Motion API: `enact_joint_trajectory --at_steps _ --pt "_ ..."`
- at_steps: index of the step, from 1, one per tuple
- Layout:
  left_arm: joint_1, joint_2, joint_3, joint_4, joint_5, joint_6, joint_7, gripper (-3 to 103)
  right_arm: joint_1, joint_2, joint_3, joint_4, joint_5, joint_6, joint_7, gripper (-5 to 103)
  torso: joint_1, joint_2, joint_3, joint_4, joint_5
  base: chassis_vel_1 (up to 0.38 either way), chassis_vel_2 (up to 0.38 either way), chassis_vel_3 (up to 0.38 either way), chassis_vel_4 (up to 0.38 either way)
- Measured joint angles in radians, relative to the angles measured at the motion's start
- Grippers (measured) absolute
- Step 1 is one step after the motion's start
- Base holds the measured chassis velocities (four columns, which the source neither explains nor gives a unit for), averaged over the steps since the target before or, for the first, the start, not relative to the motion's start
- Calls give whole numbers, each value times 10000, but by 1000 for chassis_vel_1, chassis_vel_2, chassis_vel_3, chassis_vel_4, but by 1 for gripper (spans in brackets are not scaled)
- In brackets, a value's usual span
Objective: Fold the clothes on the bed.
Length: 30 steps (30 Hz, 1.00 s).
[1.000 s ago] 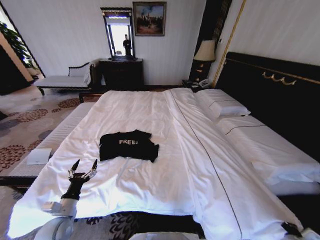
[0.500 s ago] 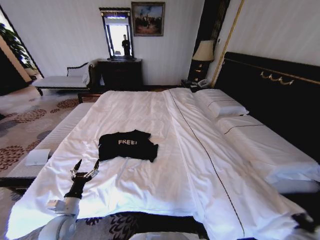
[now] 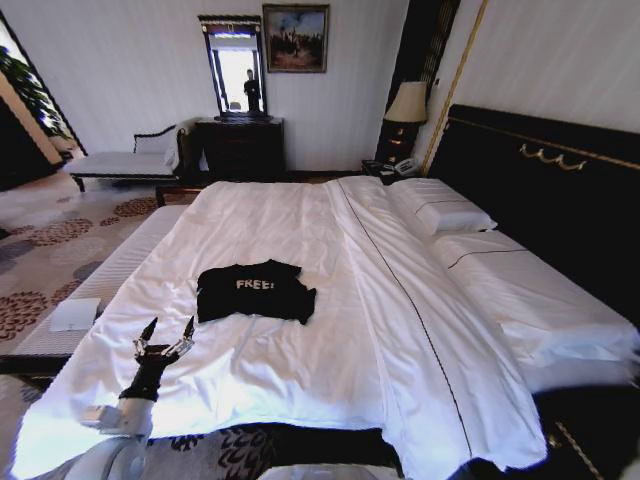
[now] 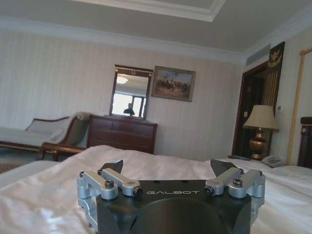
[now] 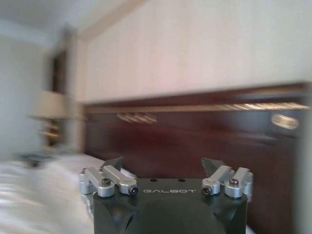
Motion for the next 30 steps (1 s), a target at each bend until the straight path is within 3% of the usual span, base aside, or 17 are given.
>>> enact_joint_trajectory --at_steps 3,5,8,10,14,17,20,27,30 --pt "298 -128 215 -616 414 86 -144 100 280 81 -1286 45 -182 945 -1468 99 0 0 0 0 1 0 0 0 0" --pt "408 -113 325 -1005 543 131 -148 100 349 154 -2006 55 101 1412 -2331 100 -1 0 0 0 2 0 0 0 0" --pt "453 -51 396 -1206 581 185 -151 100 369 201 -2380 -68 183 1772 -2974 100 0 0 0 0 -2 0 0 0 0" --pt "534 55 484 -1480 576 302 -160 100 369 279 -2788 -341 76 2343 -4056 100 0 0 0 -3 -1 0 0 0 0" --pt "680 -114 580 -1906 393 693 -132 100 593 320 -3434 -597 -132 2711 -4799 100 0 1 0 -4 0 0 0 0 0" --pt "833 -338 569 -2191 327 910 -42 100 815 248 -3775 -637 -132 2674 -4828 100 0 0 0 -3 -1 0 0 0 0" --pt "1207 -749 463 -2898 -62 1557 22 100 1199 122 -4393 -606 -489 2186 -4408 100 0 0 0 1 3 0 0 0 0" --pt "1246 -1442 240 -2979 202 1743 282 100 1505 -249 -4944 -573 -1628 1660 -4382 100 -1 0 -1 -2 0 0 0 0 0" --pt "1268 -1808 280 -2826 493 1762 824 100 1687 -771 -5306 -343 -1667 779 -4038 100 0 0 0 1 1 0 0 0 0"
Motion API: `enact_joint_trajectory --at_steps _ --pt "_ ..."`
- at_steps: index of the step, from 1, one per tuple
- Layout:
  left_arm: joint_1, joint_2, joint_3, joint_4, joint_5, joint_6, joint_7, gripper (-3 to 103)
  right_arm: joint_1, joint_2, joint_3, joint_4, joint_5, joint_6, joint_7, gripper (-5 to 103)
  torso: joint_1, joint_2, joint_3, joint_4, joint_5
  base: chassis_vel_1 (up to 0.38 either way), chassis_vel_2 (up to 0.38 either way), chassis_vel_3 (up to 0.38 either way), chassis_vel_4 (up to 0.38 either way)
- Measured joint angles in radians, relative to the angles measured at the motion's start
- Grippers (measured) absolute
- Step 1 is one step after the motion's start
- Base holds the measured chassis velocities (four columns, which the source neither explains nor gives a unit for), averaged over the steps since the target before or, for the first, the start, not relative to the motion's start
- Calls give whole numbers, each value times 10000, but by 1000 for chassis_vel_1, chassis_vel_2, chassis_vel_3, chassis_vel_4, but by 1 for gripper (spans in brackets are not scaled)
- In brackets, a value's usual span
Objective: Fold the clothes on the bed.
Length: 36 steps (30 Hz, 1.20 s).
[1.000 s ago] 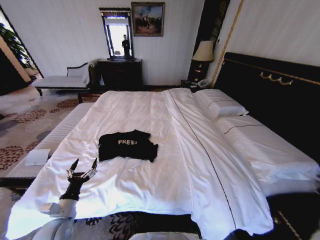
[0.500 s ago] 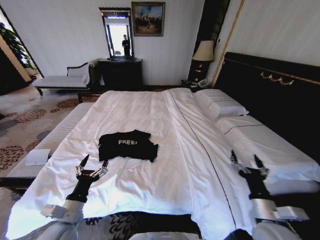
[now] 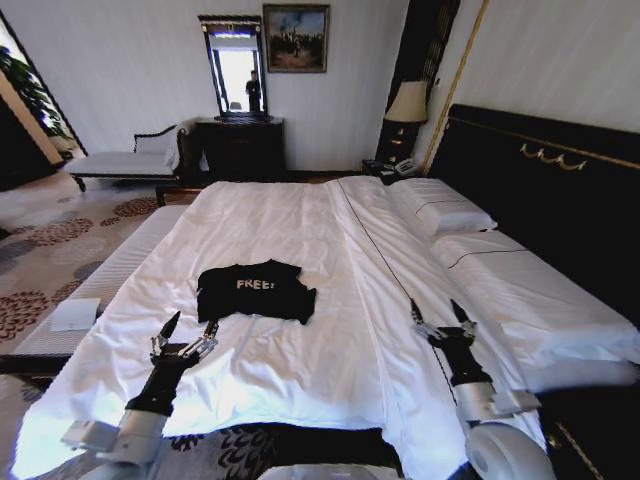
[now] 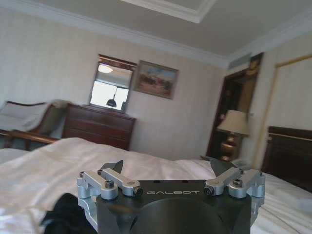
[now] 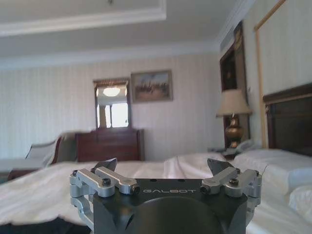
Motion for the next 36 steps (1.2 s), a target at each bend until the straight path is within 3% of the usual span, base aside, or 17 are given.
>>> enact_joint_trajectory --at_steps 2,4,9,11,14,17,36 --pt "14 5 18 33 43 35 199 100 23 -144 -27 57 56 -241 137 100 0 0 0 -2 2 0 0 0 0" --pt "-17 136 12 206 305 69 549 100 149 -510 -43 195 290 -932 632 100 0 0 0 -1 -1 0 0 0 0" --pt "-360 649 -291 851 1279 -190 427 100 271 -698 50 256 903 -1709 1044 100 0 0 0 -4 -4 0 0 0 0" --pt "-391 683 -308 873 1276 -191 404 100 276 -700 60 198 925 -1607 902 100 0 0 0 -3 -6 0 0 0 0" --pt "-393 546 -226 641 898 -49 364 100 399 -463 68 -180 577 -441 -233 100 0 0 0 -3 -2 0 0 0 0" --pt "-330 221 -147 351 741 40 438 100 553 -53 -61 -364 337 23 -435 100 0 0 0 -2 1 0 0 0 0" --pt "-197 -106 -202 95 398 -295 636 100 142 994 -78 -328 -441 686 -442 100 0 0 -1 -2 -2 0 0 0 0"
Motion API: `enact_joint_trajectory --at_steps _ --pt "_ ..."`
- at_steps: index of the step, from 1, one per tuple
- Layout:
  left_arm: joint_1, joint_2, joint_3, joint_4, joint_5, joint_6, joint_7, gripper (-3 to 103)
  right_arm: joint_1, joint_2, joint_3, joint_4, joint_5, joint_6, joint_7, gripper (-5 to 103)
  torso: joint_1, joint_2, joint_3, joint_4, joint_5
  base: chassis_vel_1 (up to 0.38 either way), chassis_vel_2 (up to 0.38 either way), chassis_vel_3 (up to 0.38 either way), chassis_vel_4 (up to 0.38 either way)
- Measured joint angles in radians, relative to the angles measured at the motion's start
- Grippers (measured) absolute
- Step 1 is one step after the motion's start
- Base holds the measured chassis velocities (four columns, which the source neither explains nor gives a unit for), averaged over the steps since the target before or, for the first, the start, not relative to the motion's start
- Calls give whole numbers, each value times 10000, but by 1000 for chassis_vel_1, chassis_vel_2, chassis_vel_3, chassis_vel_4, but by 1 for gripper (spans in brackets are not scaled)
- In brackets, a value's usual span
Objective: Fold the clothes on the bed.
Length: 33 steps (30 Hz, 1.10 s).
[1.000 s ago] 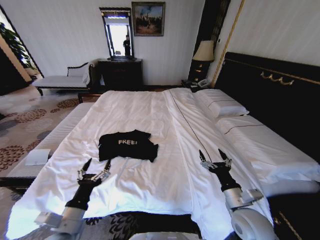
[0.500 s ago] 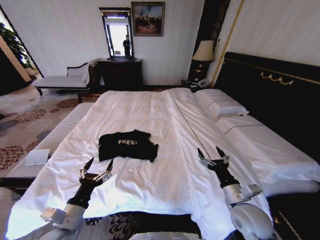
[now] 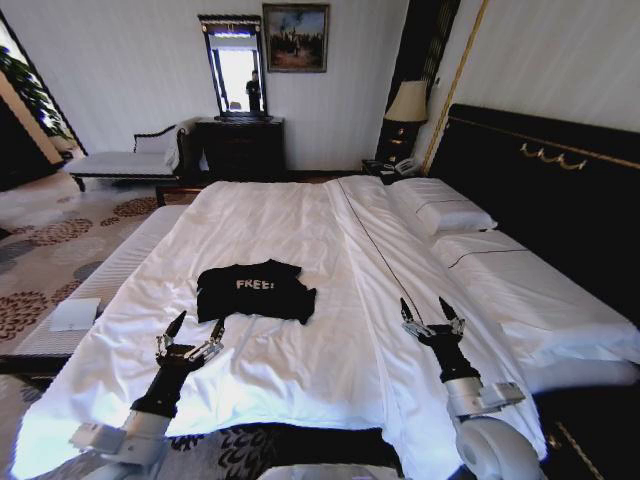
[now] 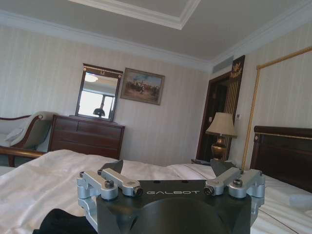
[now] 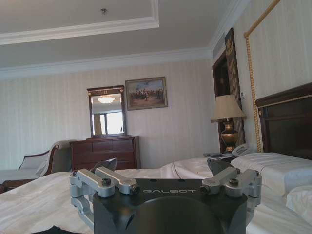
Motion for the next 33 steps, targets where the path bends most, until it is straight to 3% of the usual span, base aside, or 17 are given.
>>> enact_joint_trajectory --at_steps 16,33 --pt "78 95 61 217 53 -385 -28 100 -246 582 -31 34 -462 153 -37 100 0 0 0 0 1 0 0 0 0" --pt "59 -128 59 38 -41 -414 -191 100 10 292 -167 -261 -232 101 92 100 -1 0 0 0 1 0 0 0 0"
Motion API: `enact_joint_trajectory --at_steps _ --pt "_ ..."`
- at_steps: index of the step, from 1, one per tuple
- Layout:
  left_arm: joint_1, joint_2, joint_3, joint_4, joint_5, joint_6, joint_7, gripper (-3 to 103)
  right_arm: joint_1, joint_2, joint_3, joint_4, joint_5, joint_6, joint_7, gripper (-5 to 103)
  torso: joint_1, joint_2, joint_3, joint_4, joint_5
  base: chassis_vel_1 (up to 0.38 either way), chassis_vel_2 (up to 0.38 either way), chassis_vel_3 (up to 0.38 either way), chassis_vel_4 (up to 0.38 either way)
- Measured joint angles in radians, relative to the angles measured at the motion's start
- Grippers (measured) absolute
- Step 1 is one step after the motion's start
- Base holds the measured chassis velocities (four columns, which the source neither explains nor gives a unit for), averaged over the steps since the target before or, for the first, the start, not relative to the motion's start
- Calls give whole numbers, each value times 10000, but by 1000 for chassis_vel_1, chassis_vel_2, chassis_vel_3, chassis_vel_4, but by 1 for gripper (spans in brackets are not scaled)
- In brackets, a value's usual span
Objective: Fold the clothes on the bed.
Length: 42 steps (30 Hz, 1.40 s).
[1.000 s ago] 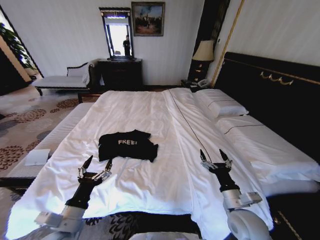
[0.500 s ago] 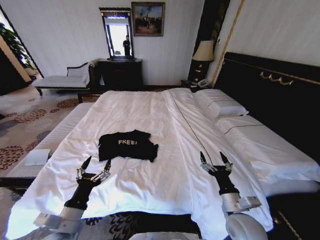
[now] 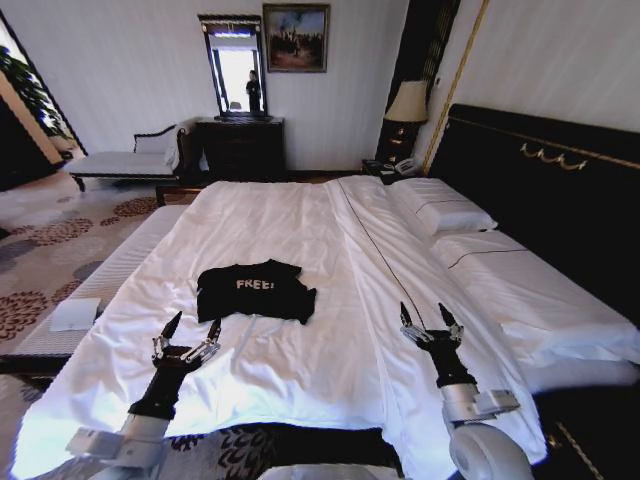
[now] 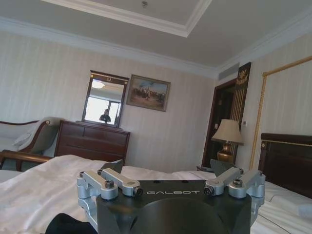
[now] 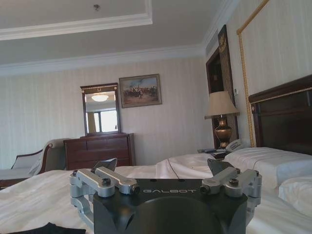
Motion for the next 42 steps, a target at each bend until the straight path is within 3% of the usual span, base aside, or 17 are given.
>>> enact_joint_trajectory --at_steps 18,42 --pt "-259 -112 1 546 84 1 -46 100 262 -173 -52 -445 117 -19 -76 100 1 0 1 0 1 0 0 0 0" --pt "-294 241 -78 641 -306 -157 -102 100 10 287 -36 -613 -304 57 -177 100 1 0 0 0 -1 48 53 -49 -54"
